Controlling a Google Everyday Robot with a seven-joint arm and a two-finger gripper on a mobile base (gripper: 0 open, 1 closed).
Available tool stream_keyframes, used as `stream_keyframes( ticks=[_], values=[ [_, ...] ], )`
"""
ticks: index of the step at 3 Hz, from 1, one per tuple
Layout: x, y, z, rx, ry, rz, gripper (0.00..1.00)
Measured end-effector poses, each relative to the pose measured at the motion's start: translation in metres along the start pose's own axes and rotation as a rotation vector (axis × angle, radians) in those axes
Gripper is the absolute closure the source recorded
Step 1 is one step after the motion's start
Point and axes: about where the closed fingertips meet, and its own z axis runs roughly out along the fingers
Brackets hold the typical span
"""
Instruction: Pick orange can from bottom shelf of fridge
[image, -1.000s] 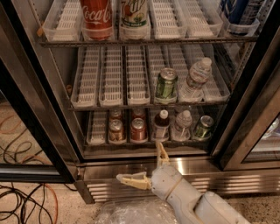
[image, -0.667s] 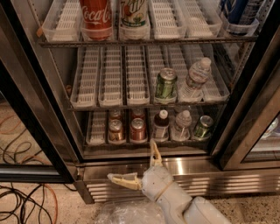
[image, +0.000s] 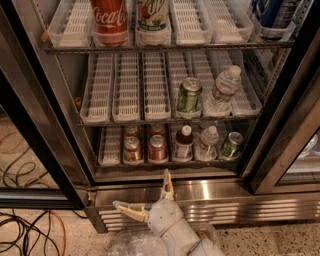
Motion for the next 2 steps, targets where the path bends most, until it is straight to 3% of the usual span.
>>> stream_keyframes(
  ticks=[1,2],
  values=[
    [0.0339,0.0033,0.0035,0.055,-0.026,0.101,0.0],
    [0.0338,0.0033,0.0035,0.054,-0.025,0.1,0.0]
  ],
)
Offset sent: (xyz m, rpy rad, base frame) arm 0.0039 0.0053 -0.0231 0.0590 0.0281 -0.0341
